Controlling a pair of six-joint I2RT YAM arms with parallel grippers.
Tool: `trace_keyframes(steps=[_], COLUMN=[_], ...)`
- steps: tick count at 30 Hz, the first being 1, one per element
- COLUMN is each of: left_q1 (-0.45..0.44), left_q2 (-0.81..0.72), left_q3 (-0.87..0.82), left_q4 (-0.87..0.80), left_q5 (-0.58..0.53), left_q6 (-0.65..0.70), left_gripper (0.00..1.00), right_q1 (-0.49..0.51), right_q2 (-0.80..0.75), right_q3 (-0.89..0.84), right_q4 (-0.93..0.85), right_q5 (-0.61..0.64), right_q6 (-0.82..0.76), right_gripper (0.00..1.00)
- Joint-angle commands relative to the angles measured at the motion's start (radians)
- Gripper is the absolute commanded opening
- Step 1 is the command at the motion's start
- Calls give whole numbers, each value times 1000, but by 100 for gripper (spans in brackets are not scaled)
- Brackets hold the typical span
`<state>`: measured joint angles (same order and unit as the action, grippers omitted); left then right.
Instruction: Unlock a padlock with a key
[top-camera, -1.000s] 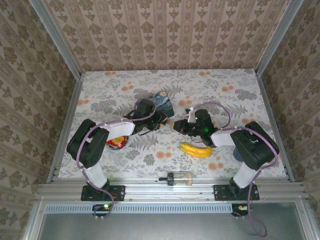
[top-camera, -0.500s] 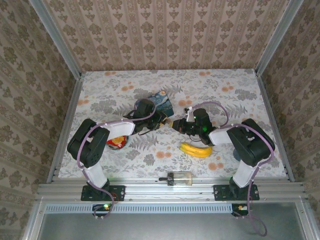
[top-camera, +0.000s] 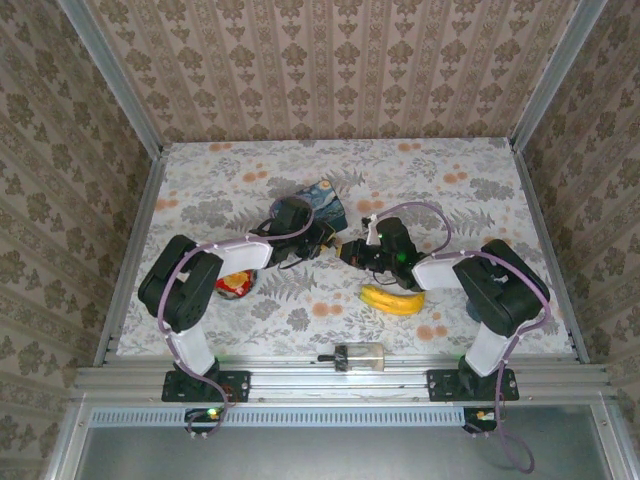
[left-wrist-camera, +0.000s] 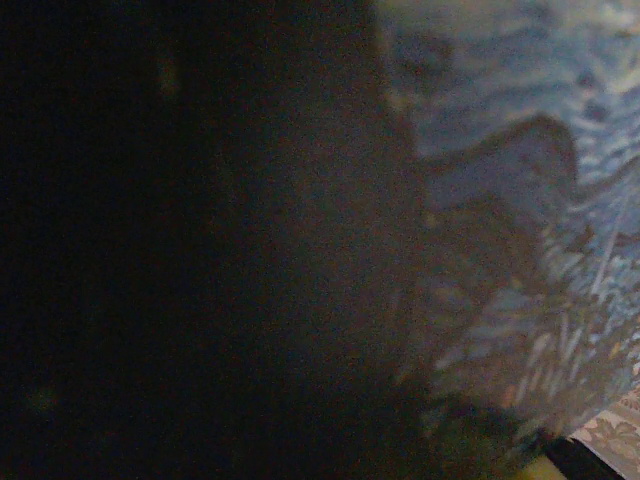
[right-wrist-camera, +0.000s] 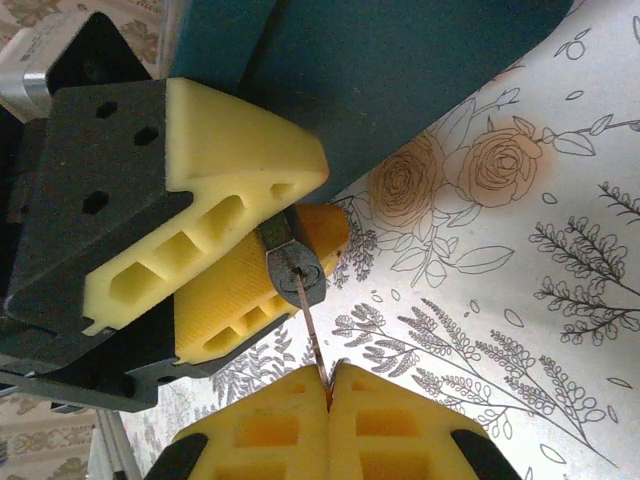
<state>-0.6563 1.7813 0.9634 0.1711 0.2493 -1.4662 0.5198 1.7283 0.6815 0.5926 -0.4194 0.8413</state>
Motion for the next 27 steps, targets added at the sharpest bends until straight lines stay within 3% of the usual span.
trace_keyframes(steps=[1, 8, 20, 27], left_q1=[-35, -44, -52, -55], left_q2=[32, 20, 22, 15], left_q3=[11, -16, -69, -97], left_q4=[-35, -21, 44, 72], left_q5=[125, 133, 158, 161], left_q6=[-78, -55, -46, -60], left_gripper=[0, 0, 0, 0], right_q1=[2, -65, -124, -165], right_q2=[-2, 83, 166, 184], right_q3=[28, 32, 122, 192], right_q4=[26, 230, 256, 128], right_q5=[23, -127, -330, -419], right_q6=[5, 119, 186, 87], right_gripper=[0, 0, 0, 0])
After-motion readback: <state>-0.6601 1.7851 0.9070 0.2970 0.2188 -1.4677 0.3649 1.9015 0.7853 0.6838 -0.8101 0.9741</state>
